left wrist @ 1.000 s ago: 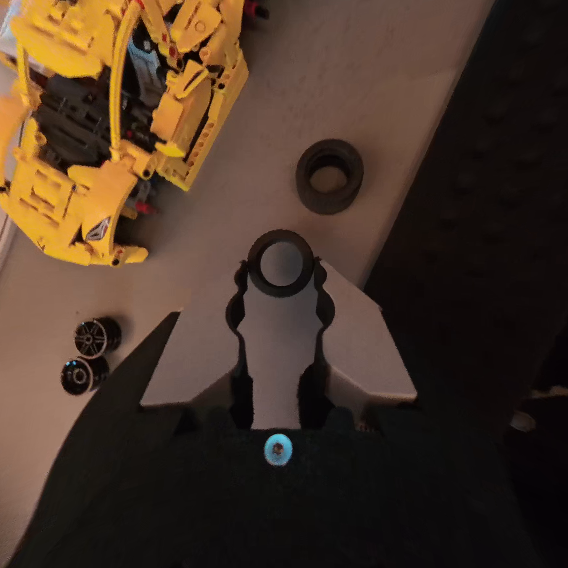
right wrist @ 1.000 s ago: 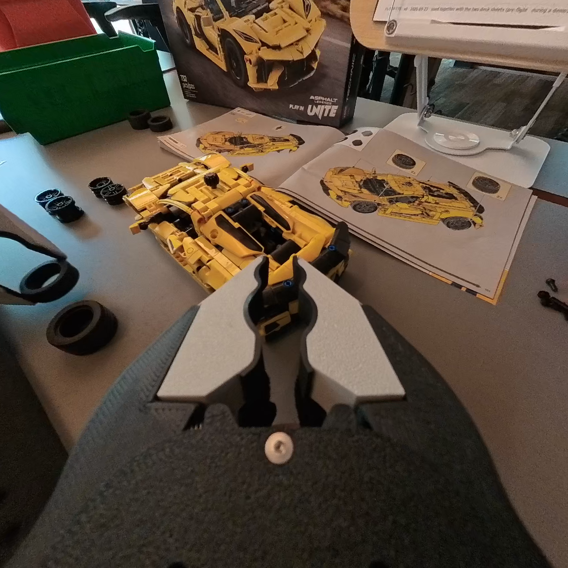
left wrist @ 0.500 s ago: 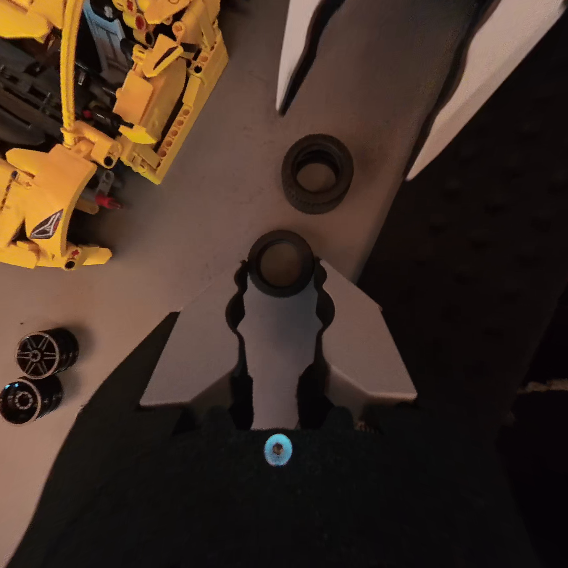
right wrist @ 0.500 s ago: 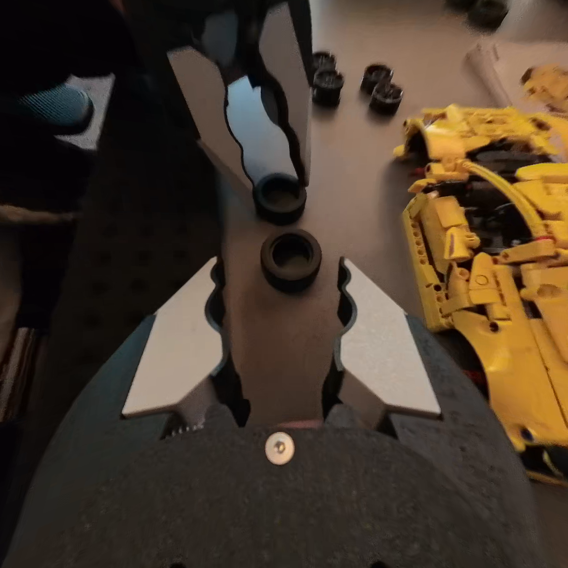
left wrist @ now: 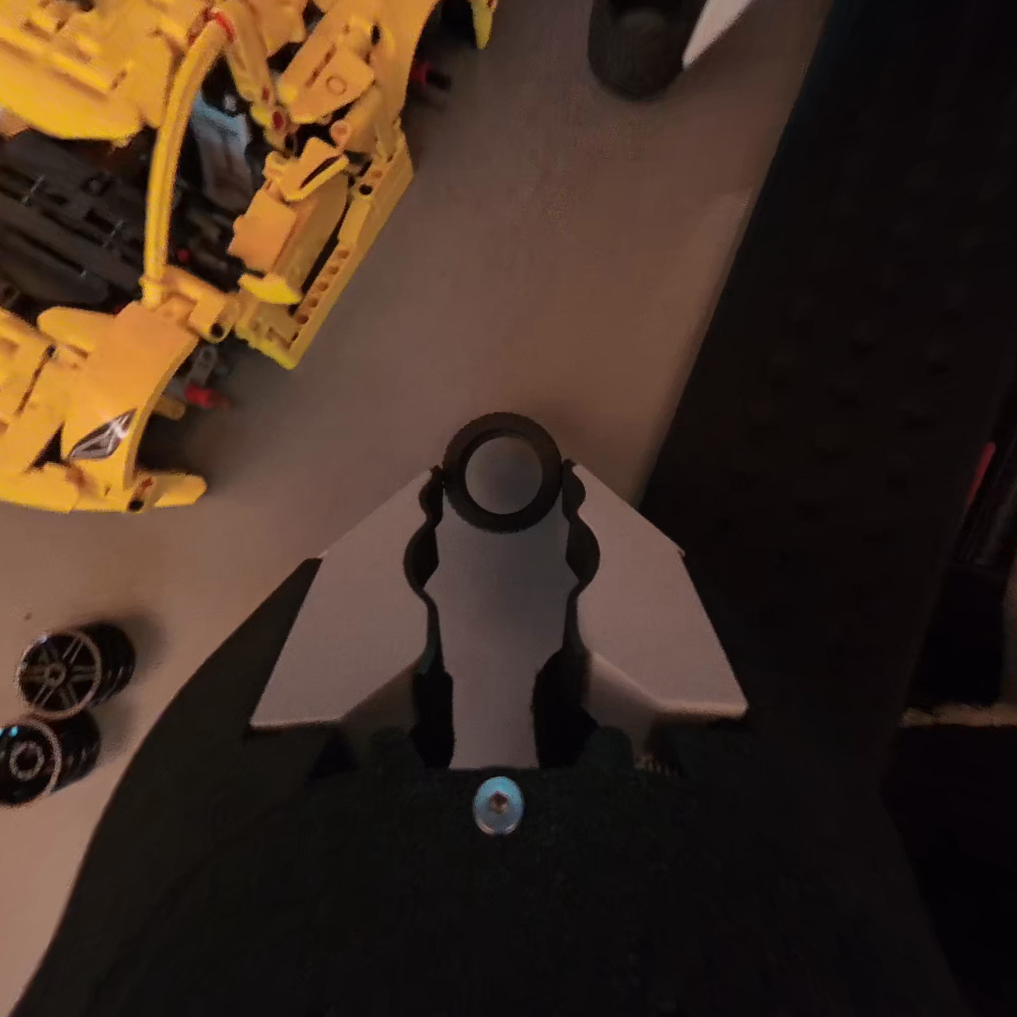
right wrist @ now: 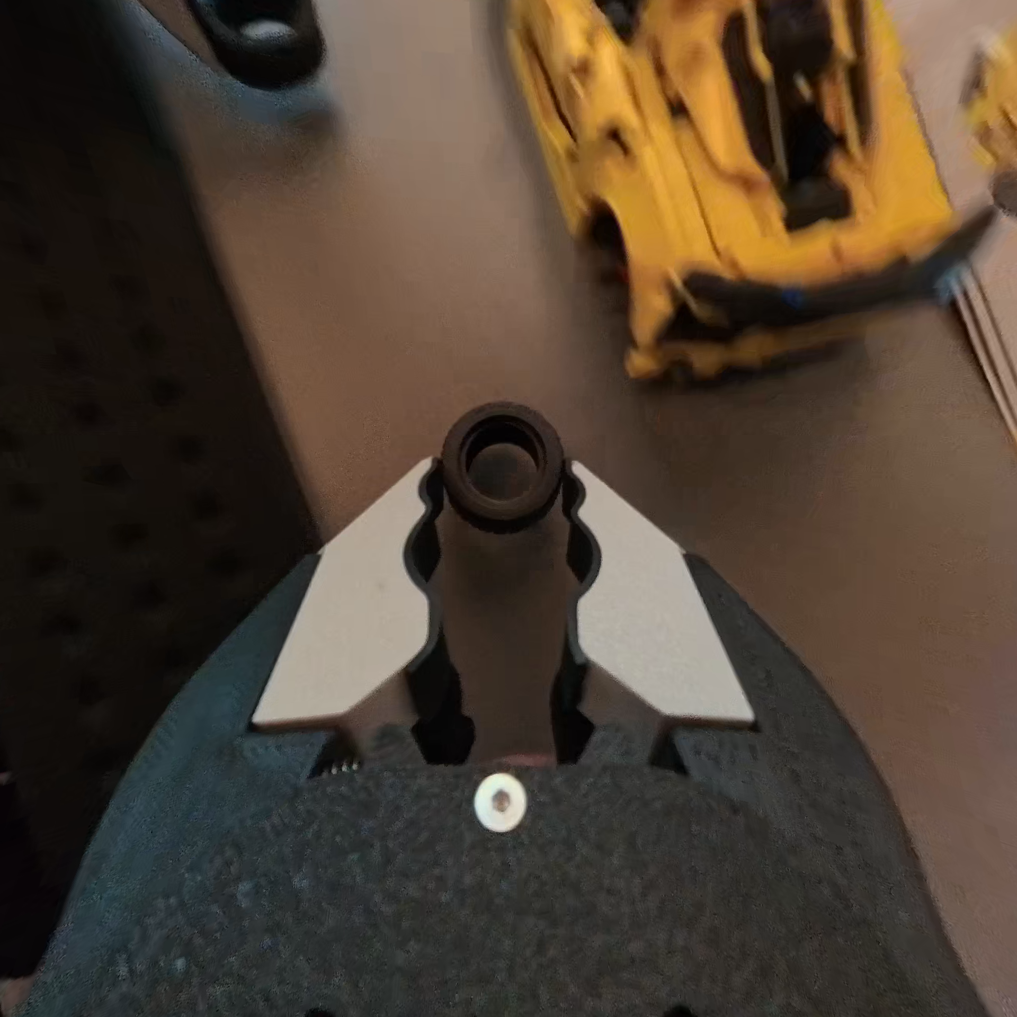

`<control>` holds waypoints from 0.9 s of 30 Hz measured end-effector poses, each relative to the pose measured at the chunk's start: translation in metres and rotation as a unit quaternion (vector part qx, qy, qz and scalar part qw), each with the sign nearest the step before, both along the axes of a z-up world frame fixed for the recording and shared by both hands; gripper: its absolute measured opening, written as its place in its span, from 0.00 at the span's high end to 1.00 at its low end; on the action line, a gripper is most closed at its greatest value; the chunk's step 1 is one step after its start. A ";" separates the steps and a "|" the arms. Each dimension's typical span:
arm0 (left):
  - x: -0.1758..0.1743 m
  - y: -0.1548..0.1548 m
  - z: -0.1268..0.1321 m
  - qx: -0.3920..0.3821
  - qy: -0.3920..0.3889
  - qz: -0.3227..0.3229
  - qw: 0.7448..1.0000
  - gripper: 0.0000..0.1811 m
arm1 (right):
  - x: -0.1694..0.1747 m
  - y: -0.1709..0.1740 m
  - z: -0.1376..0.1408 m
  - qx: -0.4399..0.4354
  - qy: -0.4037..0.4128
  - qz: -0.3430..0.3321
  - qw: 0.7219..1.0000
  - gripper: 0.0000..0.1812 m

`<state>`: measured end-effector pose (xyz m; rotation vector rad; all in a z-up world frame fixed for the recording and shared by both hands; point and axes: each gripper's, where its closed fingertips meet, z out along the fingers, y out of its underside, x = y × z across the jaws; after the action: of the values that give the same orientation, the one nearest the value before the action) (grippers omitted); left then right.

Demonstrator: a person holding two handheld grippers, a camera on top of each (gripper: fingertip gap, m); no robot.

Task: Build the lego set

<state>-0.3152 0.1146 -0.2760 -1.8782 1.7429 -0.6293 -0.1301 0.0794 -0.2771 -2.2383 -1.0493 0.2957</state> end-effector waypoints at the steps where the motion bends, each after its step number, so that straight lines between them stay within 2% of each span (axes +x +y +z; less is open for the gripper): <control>1: 0.004 -0.002 -0.003 0.005 0.006 -0.009 1.000 0.75 | 0.017 -0.005 -0.003 -0.002 0.008 -0.023 1.000 0.77; 4: 0.013 -0.007 -0.011 0.011 0.017 -0.031 0.999 0.75 | 0.043 -0.011 -0.006 -0.002 0.061 -0.074 0.995 0.77; 5: 0.015 -0.007 -0.012 0.011 0.014 -0.033 0.999 0.75 | 0.047 -0.012 -0.008 0.002 0.055 -0.077 0.995 0.76; 10: 0.031 -0.008 -0.008 -0.006 -0.016 -0.029 0.999 0.75 | 0.045 -0.010 -0.011 0.000 0.054 -0.079 0.995 0.76; 12: 0.045 -0.017 -0.006 -0.026 -0.028 -0.037 0.999 0.75 | 0.045 -0.011 -0.012 0.002 0.044 -0.077 0.996 0.75; 14: 0.063 -0.021 -0.005 -0.022 -0.031 -0.039 0.999 0.75 | 0.044 -0.012 -0.012 0.001 0.025 -0.068 0.997 0.71; 15: 0.072 -0.026 -0.007 -0.016 -0.023 -0.051 0.998 0.75 | 0.041 -0.012 -0.008 0.004 0.028 -0.068 0.997 0.68; 17: 0.090 -0.028 -0.005 0.005 -0.026 -0.053 0.998 0.75 | 0.031 -0.008 0.008 0.025 0.051 -0.067 0.996 0.67; 20: 0.102 -0.040 -0.013 -0.004 -0.015 -0.068 0.998 0.74 | 0.012 0.004 0.036 0.070 0.096 -0.080 0.990 0.68; 22: 0.101 -0.037 -0.011 -0.002 -0.024 -0.050 0.998 0.67 | -0.009 0.010 0.048 0.089 0.157 -0.081 0.980 0.68; 23: 0.096 -0.028 -0.003 0.007 -0.039 -0.020 0.999 0.64 | -0.018 0.013 0.054 0.103 0.188 -0.081 0.973 0.69; 25: 0.072 -0.010 0.023 0.008 -0.081 0.021 0.996 0.63 | -0.022 0.023 0.062 0.147 0.225 -0.096 0.958 0.73; 27: 0.033 0.023 0.052 0.002 -0.132 0.080 0.988 0.64 | -0.013 0.030 0.073 0.212 0.221 -0.116 0.945 0.74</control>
<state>-0.2823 0.1377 -0.2235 -1.8171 1.4097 -0.7731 -0.1431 0.1097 -0.2038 -1.7688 -0.5409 0.4018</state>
